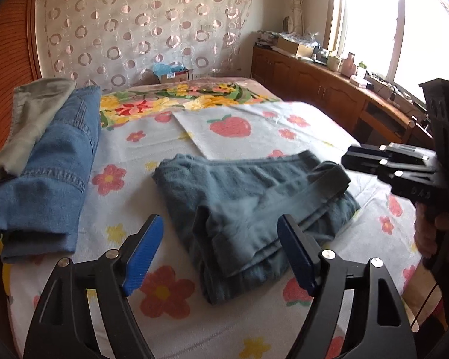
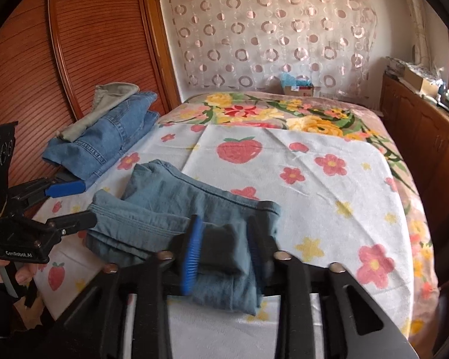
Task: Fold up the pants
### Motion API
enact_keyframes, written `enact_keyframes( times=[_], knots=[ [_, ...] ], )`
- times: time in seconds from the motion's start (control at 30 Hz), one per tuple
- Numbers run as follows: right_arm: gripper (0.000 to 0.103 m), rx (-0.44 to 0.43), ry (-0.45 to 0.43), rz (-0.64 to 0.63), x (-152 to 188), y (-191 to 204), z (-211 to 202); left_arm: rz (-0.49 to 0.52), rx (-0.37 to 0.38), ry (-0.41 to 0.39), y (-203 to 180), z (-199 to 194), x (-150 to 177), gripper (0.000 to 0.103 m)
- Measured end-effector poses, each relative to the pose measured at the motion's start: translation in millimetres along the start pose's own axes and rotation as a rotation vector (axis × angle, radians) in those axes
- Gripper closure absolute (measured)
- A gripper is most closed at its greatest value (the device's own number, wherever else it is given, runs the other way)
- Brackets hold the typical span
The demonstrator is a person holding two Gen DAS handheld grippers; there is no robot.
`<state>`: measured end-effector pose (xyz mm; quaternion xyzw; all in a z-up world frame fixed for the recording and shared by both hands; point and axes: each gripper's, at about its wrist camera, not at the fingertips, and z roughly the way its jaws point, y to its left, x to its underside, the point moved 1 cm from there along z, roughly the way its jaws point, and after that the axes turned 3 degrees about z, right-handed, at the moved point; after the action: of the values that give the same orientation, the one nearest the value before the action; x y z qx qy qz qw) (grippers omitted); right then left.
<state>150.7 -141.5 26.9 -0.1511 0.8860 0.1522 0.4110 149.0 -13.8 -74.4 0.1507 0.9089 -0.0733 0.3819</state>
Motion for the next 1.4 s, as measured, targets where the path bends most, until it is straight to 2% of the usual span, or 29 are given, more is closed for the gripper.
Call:
enact_keyframes(
  times=[0.13, 0.4, 0.77, 0.83, 0.87, 0.9, 0.93, 0.97, 1.0, 1.07, 1.17, 1.4],
  knots=[
    [0.064, 0.005, 0.01, -0.015, 12.2, -2.7, -6.8, 0.011, 0.0, 0.038, -1.6, 6.5, 15.9, 0.024],
    [0.064, 0.01, 0.091, -0.028, 43.5, -14.7, -4.8, 0.002, -0.003, 0.088, 1.9, 17.9, 35.0, 0.024],
    [0.064, -0.027, 0.14, 0.003, 40.1, -22.0, 10.9, -0.013, -0.006, 0.104, 5.7, 28.8, 37.7, 0.024],
    [0.069, -0.023, 0.147, -0.002, 41.5, -19.3, 16.1, -0.016, -0.002, 0.099, 6.0, 28.9, 37.6, 0.024],
    [0.073, -0.026, 0.149, -0.009, 42.3, -18.1, 17.2, -0.016, 0.004, 0.094, 6.0, 28.9, 37.4, 0.031],
    [0.08, -0.028, 0.145, -0.016, 42.4, -16.2, 17.3, -0.016, 0.015, 0.089, 5.8, 28.5, 37.5, 0.042],
    [0.084, -0.038, 0.146, -0.018, 42.1, -15.1, 17.2, -0.017, 0.028, 0.088, 5.5, 28.1, 37.7, 0.046],
    [0.087, -0.041, 0.144, -0.023, 42.0, -13.5, 17.2, -0.018, 0.039, 0.085, 4.7, 27.5, 37.9, 0.057],
    [0.09, -0.036, 0.14, -0.031, 41.9, -12.5, 16.7, -0.02, 0.058, 0.08, 3.6, 26.7, 37.7, 0.072],
    [0.092, -0.036, 0.131, -0.041, 41.8, -11.1, 14.0, -0.032, 0.095, 0.081, 2.6, 26.0, 37.9, 0.08],
    [0.093, -0.04, 0.114, -0.039, 42.7, -10.5, 9.3, -0.022, 0.087, 0.078, 0.7, 22.4, 38.4, 0.091],
    [0.094, -0.064, 0.103, -0.034, 58.7, -9.5, -19.0, 0.012, 0.114, 0.069, -13.7, -3.5, 49.8, 0.093]
  ],
)
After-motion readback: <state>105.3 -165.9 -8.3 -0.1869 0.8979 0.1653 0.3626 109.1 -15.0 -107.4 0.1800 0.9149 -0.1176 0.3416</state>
